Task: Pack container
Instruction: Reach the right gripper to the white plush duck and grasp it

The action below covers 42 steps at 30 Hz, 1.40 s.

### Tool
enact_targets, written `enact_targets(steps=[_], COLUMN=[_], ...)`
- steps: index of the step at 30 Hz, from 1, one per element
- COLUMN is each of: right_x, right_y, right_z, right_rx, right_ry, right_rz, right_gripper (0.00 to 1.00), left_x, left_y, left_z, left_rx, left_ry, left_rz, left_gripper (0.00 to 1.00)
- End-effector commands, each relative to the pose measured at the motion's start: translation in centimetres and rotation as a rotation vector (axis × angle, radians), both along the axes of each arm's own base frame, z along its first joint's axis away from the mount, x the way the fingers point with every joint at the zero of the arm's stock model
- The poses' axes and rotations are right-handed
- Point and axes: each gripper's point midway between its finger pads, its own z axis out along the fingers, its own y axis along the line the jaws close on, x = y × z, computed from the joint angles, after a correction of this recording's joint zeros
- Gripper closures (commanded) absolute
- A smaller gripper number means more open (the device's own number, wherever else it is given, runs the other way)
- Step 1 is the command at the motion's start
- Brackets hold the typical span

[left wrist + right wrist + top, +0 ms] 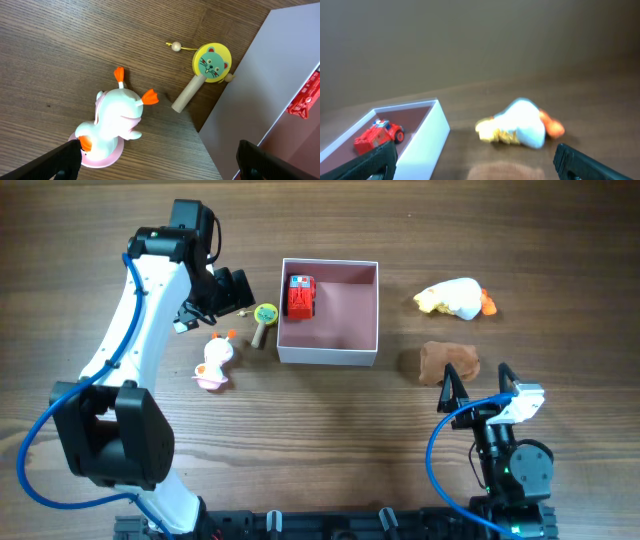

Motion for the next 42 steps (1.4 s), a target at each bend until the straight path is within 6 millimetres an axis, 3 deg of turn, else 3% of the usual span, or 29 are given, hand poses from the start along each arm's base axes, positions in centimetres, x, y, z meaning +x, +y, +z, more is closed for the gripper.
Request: enact_targets(steps=[1,7,11,15,21,29,36,37,38,39,40,41,42], right_x=[-0.5,0.9,4.1,8.2,13.3,18.2,20.2,20.1,19.8,19.7,19.4,19.1,18.9], right_y=[-1.3,-1.3,-1.1,-0.9,-0.7,-1.2,-2.1,-2.2,-3.1,-3.3,-3.8,-4.0,-4.3], right_z=[3.0,8.0,10.8,11.2,6.4,1.3,-6.8,-8.2,-11.6,-12.4,-13.5,-14.3,-14.5], right_rx=[0.061,-0.043,-0.076,-0.107,-0.178,-0.328,-0.347,-0.329,-0.304,-0.297,-0.282,-0.28,-0.279], right_ry=[-0.003,0.102,0.289,0.502,0.705,0.736,0.886,0.92,0.998,1.017,1.047,1.07,1.083], right_rz=[-0.076,-0.075,-0.067,-0.057,-0.034,-0.009,-0.039,-0.048,-0.069,-0.076,-0.088,-0.091,-0.095], right_gripper=[0.01,0.01,0.0,0.0,0.0,0.0,0.01,0.0,0.0,0.01,0.06,0.26,0.62], left_x=[-0.2,-0.2,-0.2,-0.2,-0.2,-0.2,-0.2,-0.2,-0.2,-0.2,-0.2,-0.2,-0.2], left_y=[0.4,0.4,0.4,0.4,0.4,0.4,0.4,0.4,0.4,0.4,0.4,0.4,0.4], left_z=[0.1,0.1,0.1,0.1,0.1,0.1,0.1,0.1,0.1,0.1,0.1,0.1,0.1], left_rx=[0.013,0.014,0.014,0.013,0.014,0.014,0.014,0.014,0.014,0.014,0.014,0.014,0.014], left_ry=[-0.002,-0.002,-0.002,-0.002,-0.002,-0.003,-0.002,-0.002,-0.002,-0.002,-0.002,-0.002,-0.002], left_rz=[0.003,0.003,0.003,0.003,0.003,0.003,0.003,0.003,0.003,0.003,0.003,0.003,0.003], left_gripper=[0.0,0.0,0.0,0.0,0.0,0.0,0.0,0.0,0.0,0.0,0.0,0.0,0.0])
